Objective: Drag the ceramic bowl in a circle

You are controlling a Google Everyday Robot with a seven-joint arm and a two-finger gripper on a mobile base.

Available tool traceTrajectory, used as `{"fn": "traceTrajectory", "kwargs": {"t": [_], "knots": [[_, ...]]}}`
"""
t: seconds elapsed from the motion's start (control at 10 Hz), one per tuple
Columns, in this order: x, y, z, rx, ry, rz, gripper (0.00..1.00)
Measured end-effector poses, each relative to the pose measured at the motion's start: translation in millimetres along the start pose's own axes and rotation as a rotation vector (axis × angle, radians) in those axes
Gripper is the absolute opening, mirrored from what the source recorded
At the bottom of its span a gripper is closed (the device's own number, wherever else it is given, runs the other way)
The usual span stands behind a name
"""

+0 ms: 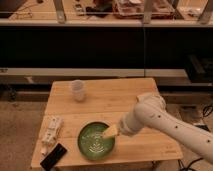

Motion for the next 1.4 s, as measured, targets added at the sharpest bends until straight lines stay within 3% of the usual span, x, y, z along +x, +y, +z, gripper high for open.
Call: {"fn": "traceTrajectory", "kwargs": {"t": [0.1, 0.3, 0.5, 0.8, 1.0, 1.2, 1.4], "knots": [[12, -24, 5, 0.057, 0.002, -0.038, 0.8], [23, -40, 18, 0.099, -0.005, -0.08, 0.8], [36, -20, 39, 0.077, -0.008, -0.088, 0.8], [58, 2, 40, 0.041, 0.03, -0.073, 0.8], [62, 6, 48, 0.044, 0.021, -0.067, 0.7], [52, 7, 70, 0.057, -0.014, -0.078, 0.47], [50, 11, 81, 0.056, -0.023, -0.09, 0.38]]}}
